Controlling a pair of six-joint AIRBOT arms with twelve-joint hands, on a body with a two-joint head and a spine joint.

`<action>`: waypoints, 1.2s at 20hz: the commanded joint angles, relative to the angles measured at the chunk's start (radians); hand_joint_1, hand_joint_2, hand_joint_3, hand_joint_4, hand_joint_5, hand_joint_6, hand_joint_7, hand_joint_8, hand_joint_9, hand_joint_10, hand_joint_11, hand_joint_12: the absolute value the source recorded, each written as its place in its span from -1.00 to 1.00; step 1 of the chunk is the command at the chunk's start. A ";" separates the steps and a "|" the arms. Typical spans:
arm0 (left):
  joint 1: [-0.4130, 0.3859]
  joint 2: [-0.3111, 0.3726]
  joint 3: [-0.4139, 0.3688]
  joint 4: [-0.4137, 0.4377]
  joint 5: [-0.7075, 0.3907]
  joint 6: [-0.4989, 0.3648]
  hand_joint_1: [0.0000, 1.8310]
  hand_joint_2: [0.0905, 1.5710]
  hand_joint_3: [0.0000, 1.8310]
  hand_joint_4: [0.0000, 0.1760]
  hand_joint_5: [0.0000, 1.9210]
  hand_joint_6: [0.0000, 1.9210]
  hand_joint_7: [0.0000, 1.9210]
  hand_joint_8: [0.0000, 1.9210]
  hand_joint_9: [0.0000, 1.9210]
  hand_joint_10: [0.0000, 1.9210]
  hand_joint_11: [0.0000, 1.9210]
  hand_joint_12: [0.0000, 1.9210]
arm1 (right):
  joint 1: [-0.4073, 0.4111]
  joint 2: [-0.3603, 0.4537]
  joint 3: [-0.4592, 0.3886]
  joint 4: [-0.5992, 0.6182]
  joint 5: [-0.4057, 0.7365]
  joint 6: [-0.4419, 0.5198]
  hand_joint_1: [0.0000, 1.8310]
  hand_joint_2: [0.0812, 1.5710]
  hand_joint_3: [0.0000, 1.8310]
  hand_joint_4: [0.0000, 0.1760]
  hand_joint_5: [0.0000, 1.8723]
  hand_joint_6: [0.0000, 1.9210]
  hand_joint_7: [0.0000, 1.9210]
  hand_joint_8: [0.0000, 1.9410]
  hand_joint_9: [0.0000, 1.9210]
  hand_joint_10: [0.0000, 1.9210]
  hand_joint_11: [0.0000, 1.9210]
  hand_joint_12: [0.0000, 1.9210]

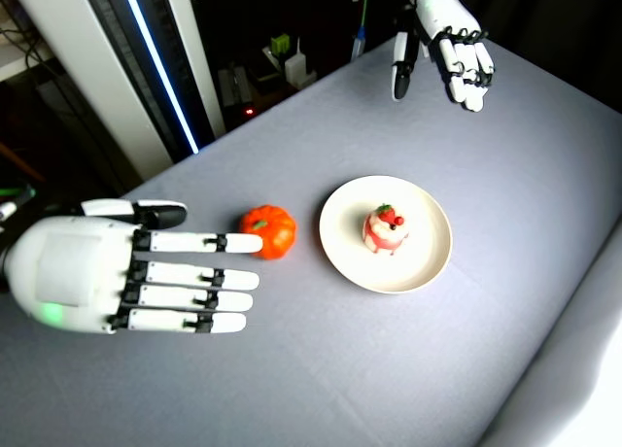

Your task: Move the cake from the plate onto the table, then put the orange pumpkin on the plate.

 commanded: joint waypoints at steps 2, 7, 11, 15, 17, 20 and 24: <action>-0.008 -0.007 0.011 -0.009 -0.104 -0.009 -0.23 0.31 -0.99 -1.00 -0.48 -0.99 -0.71 -0.99 -0.80 -0.97 -1.00 -0.27 | 0.011 0.001 0.007 0.037 0.116 0.009 0.28 0.48 -1.00 -1.00 -0.48 -1.00 -0.57 -1.00 -0.58 -0.99 -0.86 -0.18; -0.044 -0.014 0.031 0.016 -0.077 -0.011 -0.18 0.30 -1.00 -1.00 -0.49 -1.00 -0.73 -1.00 -0.80 -0.99 -1.00 -0.32 | 0.011 -0.003 0.010 0.035 0.115 0.009 0.24 0.51 -1.00 -1.00 -0.49 -1.00 -0.59 -1.00 -0.59 -1.00 -0.89 -0.13; -0.196 -0.048 0.085 0.124 0.028 -0.014 -0.18 0.30 -1.00 0.21 -0.61 -1.00 -0.78 -1.00 -0.80 -1.00 -1.00 -0.45 | 0.012 -0.004 0.007 0.029 0.116 0.009 0.25 0.50 -1.00 -1.00 -0.48 -1.00 -0.56 -0.99 -0.56 -0.99 -0.87 -0.10; -0.375 -0.139 0.184 0.246 0.192 -0.058 -0.10 0.26 -1.00 0.36 -0.60 -1.00 -0.77 -1.00 -0.80 -1.00 -1.00 -0.56 | 0.012 -0.004 0.005 0.025 0.116 0.009 0.22 0.50 -1.00 -1.00 -0.44 -1.00 -0.51 -1.00 -0.55 -1.00 -0.99 0.14; -0.465 -0.194 0.242 0.330 0.298 -0.099 -0.16 0.28 -1.00 -0.13 -0.56 -1.00 -0.72 -1.00 -0.75 -0.99 -1.00 -0.41 | 0.012 -0.004 0.005 0.025 0.117 0.009 0.10 0.53 -1.00 -1.00 -0.48 -1.00 -0.58 -1.00 -0.62 -1.00 -1.00 0.06; -0.566 -0.276 0.307 0.435 0.433 -0.132 -0.14 0.24 -1.00 -0.48 -0.52 -1.00 -0.68 -1.00 -0.71 -1.00 -1.00 -0.13 | 0.014 -0.006 0.005 0.025 0.125 0.009 0.01 0.58 -1.00 -0.86 -0.53 -1.00 -0.64 -1.00 -0.62 -0.99 -0.94 0.16; -0.623 -0.352 0.356 0.548 0.533 -0.174 -0.20 0.19 -0.99 0.39 -0.55 -1.00 -0.62 -1.00 -0.60 -1.00 -1.00 -0.04 | 0.036 -0.027 0.019 0.025 0.133 0.009 0.16 0.64 -1.00 -1.00 -0.51 -1.00 -0.63 -1.00 -0.51 -0.99 -0.74 -0.01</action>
